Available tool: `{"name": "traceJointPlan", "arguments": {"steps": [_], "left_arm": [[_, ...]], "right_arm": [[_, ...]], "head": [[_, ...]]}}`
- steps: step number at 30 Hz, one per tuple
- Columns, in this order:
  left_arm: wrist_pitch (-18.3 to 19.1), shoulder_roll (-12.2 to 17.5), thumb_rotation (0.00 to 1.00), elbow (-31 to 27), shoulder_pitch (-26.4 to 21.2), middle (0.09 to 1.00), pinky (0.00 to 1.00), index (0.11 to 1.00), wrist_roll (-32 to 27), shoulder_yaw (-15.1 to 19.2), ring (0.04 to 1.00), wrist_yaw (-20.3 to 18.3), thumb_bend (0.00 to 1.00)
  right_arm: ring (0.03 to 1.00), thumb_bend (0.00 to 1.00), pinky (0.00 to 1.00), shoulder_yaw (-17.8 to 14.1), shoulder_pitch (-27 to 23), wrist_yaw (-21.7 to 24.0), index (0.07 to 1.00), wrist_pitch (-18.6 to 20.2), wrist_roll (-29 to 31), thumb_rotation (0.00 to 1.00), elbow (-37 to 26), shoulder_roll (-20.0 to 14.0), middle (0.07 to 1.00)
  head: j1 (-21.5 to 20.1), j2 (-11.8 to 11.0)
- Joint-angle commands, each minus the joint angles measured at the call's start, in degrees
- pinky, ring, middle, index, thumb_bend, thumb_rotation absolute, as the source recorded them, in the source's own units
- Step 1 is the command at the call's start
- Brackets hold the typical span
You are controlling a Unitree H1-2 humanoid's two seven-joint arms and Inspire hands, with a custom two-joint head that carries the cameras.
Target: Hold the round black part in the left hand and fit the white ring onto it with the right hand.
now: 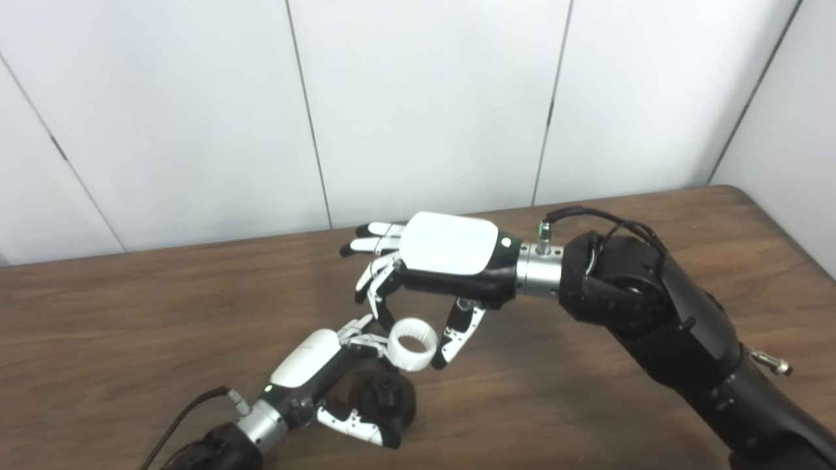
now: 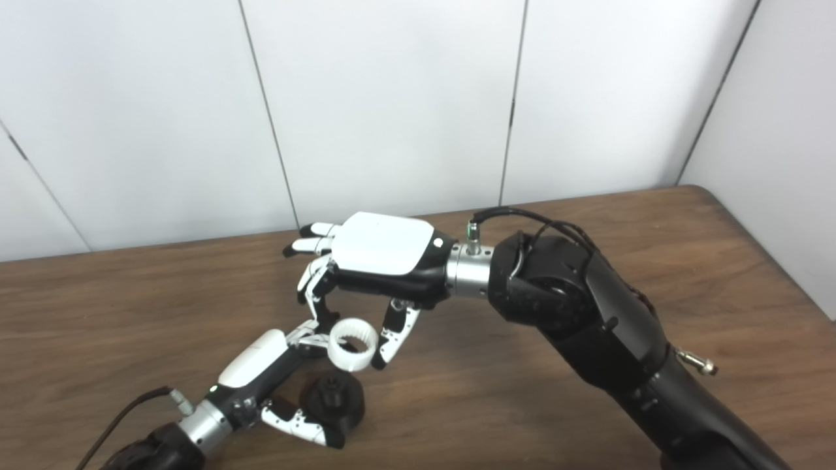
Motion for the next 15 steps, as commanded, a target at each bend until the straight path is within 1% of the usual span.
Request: {"name": "traceJointPlan", "arguments": {"steps": [1, 7, 11, 15], "left_arm": [[0.31, -1.07, 0.06, -2.09, -0.4, 0.768, 1.0, 0.48, 1.42, -0.61, 1.0, -1.46, 0.52], [2.35, -2.75, 0.06, -4.2, -0.47, 0.778, 1.0, 0.481, 2.13, -0.43, 1.0, -3.21, 0.52], [4.43, -3.76, 0.07, -5.76, -0.42, 0.776, 1.0, 0.481, 3.18, -0.27, 1.0, -4.29, 0.52], [4.75, -4.0, 0.07, -6.62, -0.41, 0.776, 1.0, 0.481, 2.95, -0.17, 1.0, -5.22, 0.52]], "right_arm": [[0.96, 0.53, 1.0, -0.33, -2.57, -0.13, 0.479, -1.29, 1.41, 0.14, -2.27, 0.16, 0.742], [0.966, 0.52, 1.0, 0.07, -2.26, 0.14, 0.48, -2.04, 2.06, 0.14, -2.0, 0.28, 0.745], [0.971, 0.52, 1.0, 0.51, -1.98, 0.25, 0.48, -2.5, 2.11, 0.14, -1.95, 0.56, 0.742], [0.967, 0.52, 1.0, 0.65, -1.56, 0.01, 0.479, -2.94, 2.06, 0.14, -1.88, 0.73, 0.733]], "head": [[0.31, 0.22], [1.9, 0.96], [2.43, 1.45], [2.46, 1.75]]}}
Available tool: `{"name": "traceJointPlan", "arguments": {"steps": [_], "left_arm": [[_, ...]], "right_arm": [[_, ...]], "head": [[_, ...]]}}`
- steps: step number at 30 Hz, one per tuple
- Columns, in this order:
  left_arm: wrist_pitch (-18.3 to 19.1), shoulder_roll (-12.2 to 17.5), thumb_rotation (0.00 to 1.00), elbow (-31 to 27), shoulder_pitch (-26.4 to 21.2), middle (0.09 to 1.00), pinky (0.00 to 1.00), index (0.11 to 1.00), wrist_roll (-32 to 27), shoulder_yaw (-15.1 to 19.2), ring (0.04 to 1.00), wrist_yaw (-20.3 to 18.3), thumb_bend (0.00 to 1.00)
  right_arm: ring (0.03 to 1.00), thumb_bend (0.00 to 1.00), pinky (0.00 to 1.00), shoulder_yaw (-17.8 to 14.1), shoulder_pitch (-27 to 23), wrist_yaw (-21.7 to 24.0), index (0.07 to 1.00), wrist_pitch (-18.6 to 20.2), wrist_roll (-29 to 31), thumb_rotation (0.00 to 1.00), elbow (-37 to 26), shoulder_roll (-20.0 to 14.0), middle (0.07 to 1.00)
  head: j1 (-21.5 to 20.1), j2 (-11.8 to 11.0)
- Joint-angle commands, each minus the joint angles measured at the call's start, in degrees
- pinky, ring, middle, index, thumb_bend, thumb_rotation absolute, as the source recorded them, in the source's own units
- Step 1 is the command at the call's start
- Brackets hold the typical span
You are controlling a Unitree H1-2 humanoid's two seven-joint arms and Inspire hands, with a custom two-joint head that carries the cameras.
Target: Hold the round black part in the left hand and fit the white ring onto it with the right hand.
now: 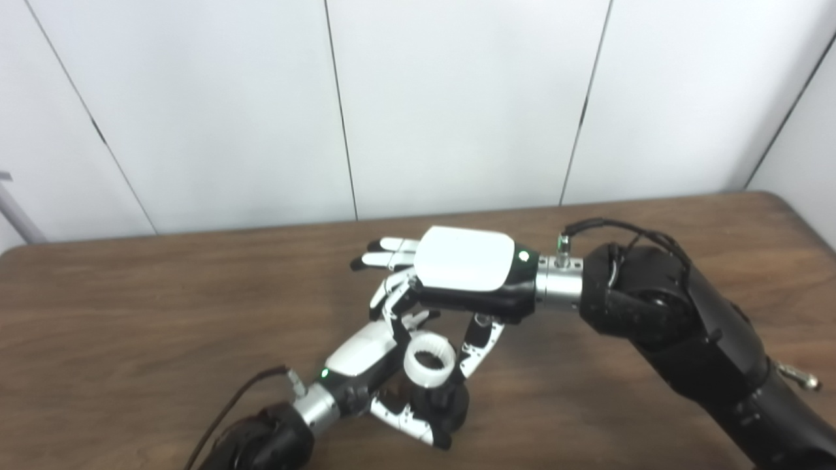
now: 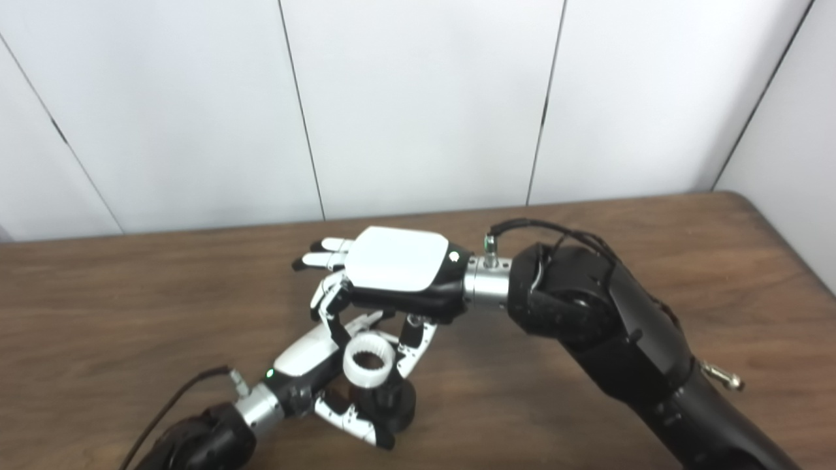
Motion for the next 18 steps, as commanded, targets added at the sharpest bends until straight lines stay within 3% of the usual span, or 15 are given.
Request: {"name": "traceJointPlan", "arguments": {"steps": [1, 10, 18], "left_arm": [[-0.1, -0.47, 0.07, -2.16, -0.87, 0.777, 1.0, 0.481, -0.26, 0.13, 1.0, -0.59, 0.52], [0.47, -0.4, 0.07, -4.48, -0.46, 0.771, 1.0, 0.481, -1.32, 1.24, 1.0, -2.84, 0.52], [-1.83, 0.34, 0.06, -3.99, -0.06, 0.764, 1.0, 0.48, -2.26, 2.29, 0.989, -2.41, 0.52]], "right_arm": [[0.967, 0.53, 1.0, -0.82, -1.59, -0.86, 0.479, -1.33, 0.94, 0.14, -1.26, 0.04, 0.731], [0.989, 0.53, 1.0, -1.3, -0.23, 0.93, 0.48, -0.87, 2.38, 0.14, -1.82, -2.04, 0.748], [0.98, 0.52, 1.0, -2.8, 2.42, 0.56, 0.48, -1.75, 3.46, 0.14, -1.65, -3.73, 0.76]], "head": [[-0.14, 0.53], [-0.72, 1.51], [-0.89, 1.86]]}}
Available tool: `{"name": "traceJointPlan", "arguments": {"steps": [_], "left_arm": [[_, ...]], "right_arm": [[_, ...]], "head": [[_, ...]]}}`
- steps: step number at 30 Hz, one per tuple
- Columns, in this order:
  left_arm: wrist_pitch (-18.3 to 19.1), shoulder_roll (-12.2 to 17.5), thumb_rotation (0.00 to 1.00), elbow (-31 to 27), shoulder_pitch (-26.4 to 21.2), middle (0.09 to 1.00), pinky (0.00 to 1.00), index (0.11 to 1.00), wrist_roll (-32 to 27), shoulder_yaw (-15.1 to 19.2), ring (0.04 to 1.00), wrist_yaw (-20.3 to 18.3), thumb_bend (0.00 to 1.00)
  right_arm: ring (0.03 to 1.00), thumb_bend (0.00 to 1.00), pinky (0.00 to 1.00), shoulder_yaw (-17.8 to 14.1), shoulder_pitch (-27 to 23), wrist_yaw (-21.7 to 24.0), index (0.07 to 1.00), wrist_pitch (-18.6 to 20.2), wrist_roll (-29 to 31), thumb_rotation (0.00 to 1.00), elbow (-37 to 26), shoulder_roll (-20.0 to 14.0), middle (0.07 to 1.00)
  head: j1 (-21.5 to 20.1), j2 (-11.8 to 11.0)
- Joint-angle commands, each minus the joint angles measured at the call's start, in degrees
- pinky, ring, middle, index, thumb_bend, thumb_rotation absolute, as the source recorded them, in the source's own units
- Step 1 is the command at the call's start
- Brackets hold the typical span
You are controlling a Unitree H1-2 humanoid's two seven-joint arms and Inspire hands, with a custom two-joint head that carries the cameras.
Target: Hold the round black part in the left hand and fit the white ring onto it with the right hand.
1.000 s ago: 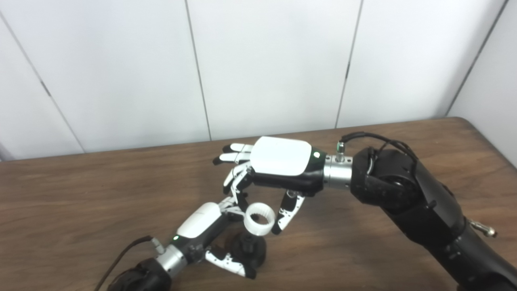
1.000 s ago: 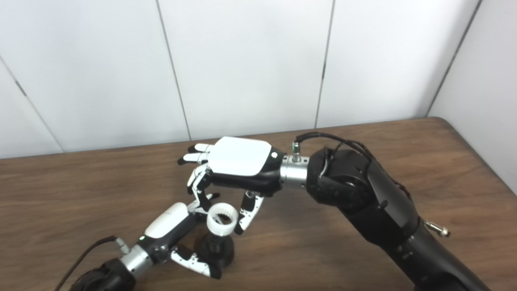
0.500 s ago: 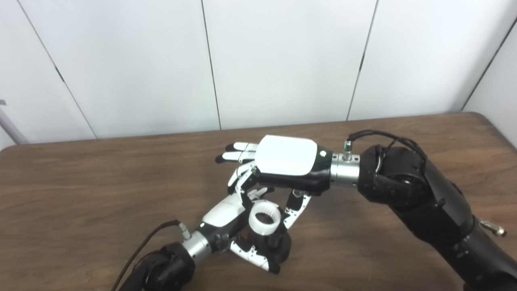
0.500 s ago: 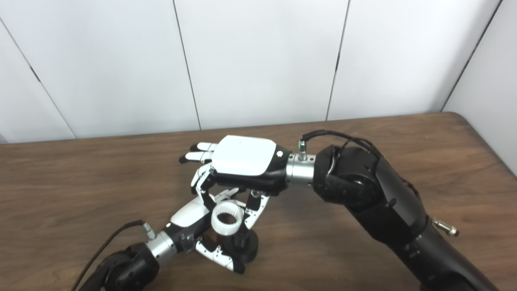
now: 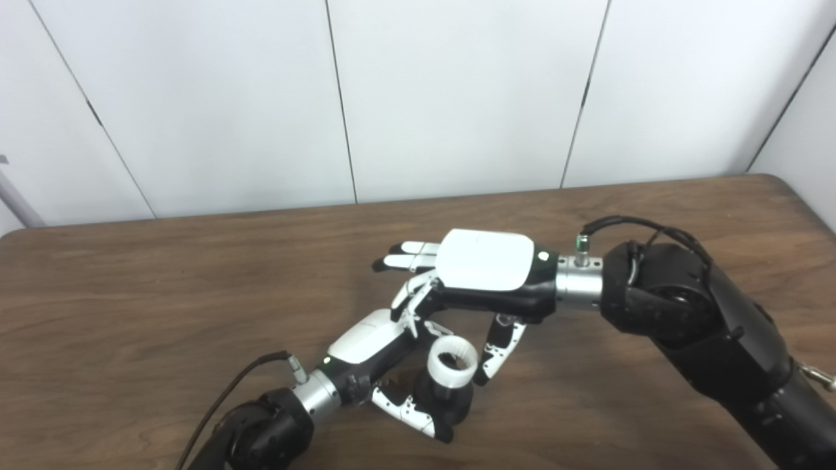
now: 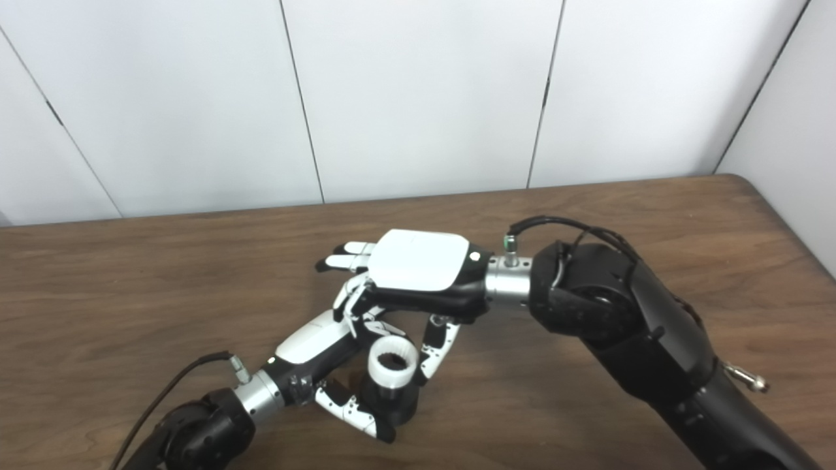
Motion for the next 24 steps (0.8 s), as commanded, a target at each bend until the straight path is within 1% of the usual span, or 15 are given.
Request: {"name": "traceJointPlan", "arguments": {"steps": [1, 5, 8, 11, 14, 19, 24], "left_arm": [[-1.77, 0.2, 0.06, -1.03, -1.12, 0.762, 1.0, 0.48, -1.57, 1.08, 0.99, 0.75, 0.52], [-1.91, 0.41, 0.06, -0.95, -1.14, 0.759, 1.0, 0.48, -2.14, 1.4, 0.991, 0.3, 0.52], [-1.45, 0.5, 0.06, -1.31, -1.25, 0.761, 1.0, 0.48, -2.23, 1.49, 0.996, -0.12, 0.52], [-2.0, 0.41, 0.06, -1.27, -1.26, 0.762, 1.0, 0.48, -2.4, 1.77, 1.0, -0.01, 0.52], [-2.05, 0.39, 0.06, -1.56, -1.21, 0.763, 1.0, 0.48, -2.36, 1.91, 1.0, -0.17, 0.52], [-1.61, 0.26, 0.06, -1.99, -1.05, 0.765, 1.0, 0.481, -1.81, 1.93, 0.998, -0.42, 0.52], [-1.84, 0.41, 0.06, -2.08, -0.94, 0.767, 1.0, 0.48, -1.3, 1.67, 0.986, -0.56, 0.52]], "right_arm": [[0.98, 0.52, 1.0, -1.4, -1.13, -1.26, 0.48, -1.06, 1.58, 0.14, -1.15, -0.86, 0.761], [0.984, 0.52, 1.0, -1.98, -0.09, -1.56, 0.48, -1.57, 1.48, 0.14, -0.83, -0.98, 0.763], [0.995, 0.52, 1.0, -1.9, 0.16, -1.2, 0.48, -1.59, 1.19, 0.14, -1.0, -0.95, 0.771], [0.998, 0.52, 1.0, -1.72, 0.41, -1.09, 0.48, -1.49, 0.56, 0.14, -1.3, -0.75, 0.778], [1.0, 0.53, 1.0, -1.57, 0.31, -0.87, 0.48, -1.0, 0.24, 0.14, -1.59, -0.47, 0.779], [0.999, 0.52, 1.0, -1.58, 0.11, -1.85, 0.48, -1.72, -0.16, 0.14, -0.59, 0.43, 0.771], [1.0, 0.52, 1.0, -1.36, -0.83, -1.34, 0.481, -1.08, -0.83, 0.14, -0.53, 1.21, 0.771]], "head": [[-0.01, 0.09], [0.02, 0.09], [0.17, 0.28], [0.19, 0.26], [0.42, 0.42], [0.48, 0.44], [0.04, 0.89]]}}
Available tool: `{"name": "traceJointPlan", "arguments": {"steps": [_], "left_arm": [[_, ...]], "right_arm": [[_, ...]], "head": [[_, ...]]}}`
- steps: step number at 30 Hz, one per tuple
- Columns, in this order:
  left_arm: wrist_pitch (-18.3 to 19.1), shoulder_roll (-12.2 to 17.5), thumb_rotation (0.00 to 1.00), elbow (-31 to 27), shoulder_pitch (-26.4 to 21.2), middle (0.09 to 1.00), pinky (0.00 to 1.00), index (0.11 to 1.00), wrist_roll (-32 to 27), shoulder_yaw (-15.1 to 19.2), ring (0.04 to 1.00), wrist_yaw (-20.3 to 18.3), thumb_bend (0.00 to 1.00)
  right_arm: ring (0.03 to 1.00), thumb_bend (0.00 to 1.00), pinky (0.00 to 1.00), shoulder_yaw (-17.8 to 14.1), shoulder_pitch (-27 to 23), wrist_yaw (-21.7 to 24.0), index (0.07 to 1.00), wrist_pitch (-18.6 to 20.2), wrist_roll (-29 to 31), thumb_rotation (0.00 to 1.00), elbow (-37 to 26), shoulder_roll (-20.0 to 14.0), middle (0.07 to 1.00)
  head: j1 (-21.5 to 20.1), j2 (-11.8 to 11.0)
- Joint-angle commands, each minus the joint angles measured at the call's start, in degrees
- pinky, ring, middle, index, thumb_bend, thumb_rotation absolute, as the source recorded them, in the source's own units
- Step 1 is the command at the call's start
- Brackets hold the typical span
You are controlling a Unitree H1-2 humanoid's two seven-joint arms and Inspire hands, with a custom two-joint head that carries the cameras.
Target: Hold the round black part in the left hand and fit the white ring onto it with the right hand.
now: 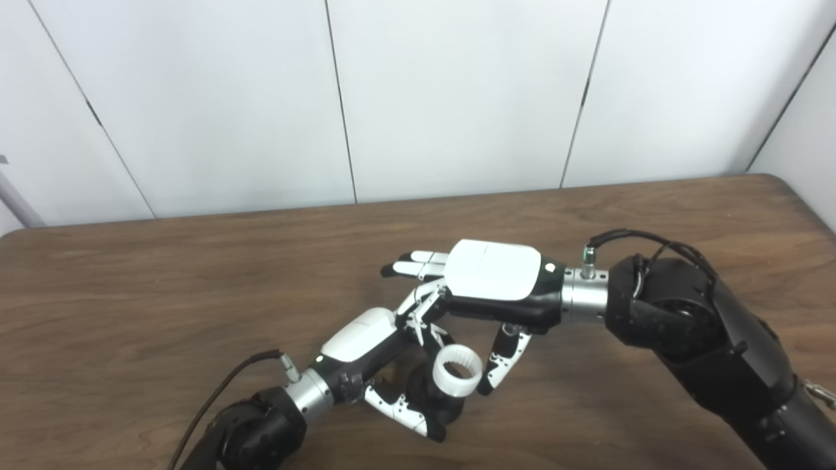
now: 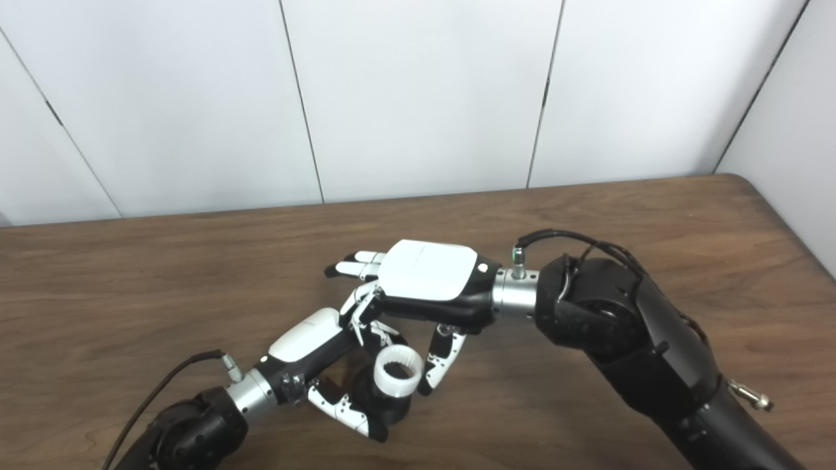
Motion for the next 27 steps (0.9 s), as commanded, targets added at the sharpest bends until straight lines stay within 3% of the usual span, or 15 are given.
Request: {"name": "traceJointPlan", "arguments": {"steps": [1, 8, 27], "left_arm": [[-1.88, 0.25, 0.06, -1.68, -1.25, 0.769, 1.0, 0.48, 0.04, 0.41, 0.987, 0.93, 0.52], [-4.41, 0.66, 0.06, 0.44, -1.14, 0.759, 1.0, 0.48, 2.58, 0.36, 0.986, 2.47, 0.52], [-5.93, 1.43, 0.06, 1.12, -1.02, 0.765, 1.0, 0.48, 3.82, 0.61, 1.0, 2.99, 0.52]], "right_arm": [[1.0, 0.52, 1.0, -0.78, -3.1, -1.4, 0.481, -1.01, 0.53, 0.14, -0.41, 0.34, 0.77], [0.997, 0.52, 1.0, -1.03, -4.12, -1.5, 0.48, -1.5, 1.05, 0.14, 0.07, 0.84, 0.769], [1.0, 0.52, 1.0, -0.81, -3.33, -0.45, 0.48, 0.09, 1.68, 0.14, -1.42, 0.51, 0.763]], "head": [[-0.26, 0.17], [-0.64, 0.49], [-1.17, 2.68]]}}
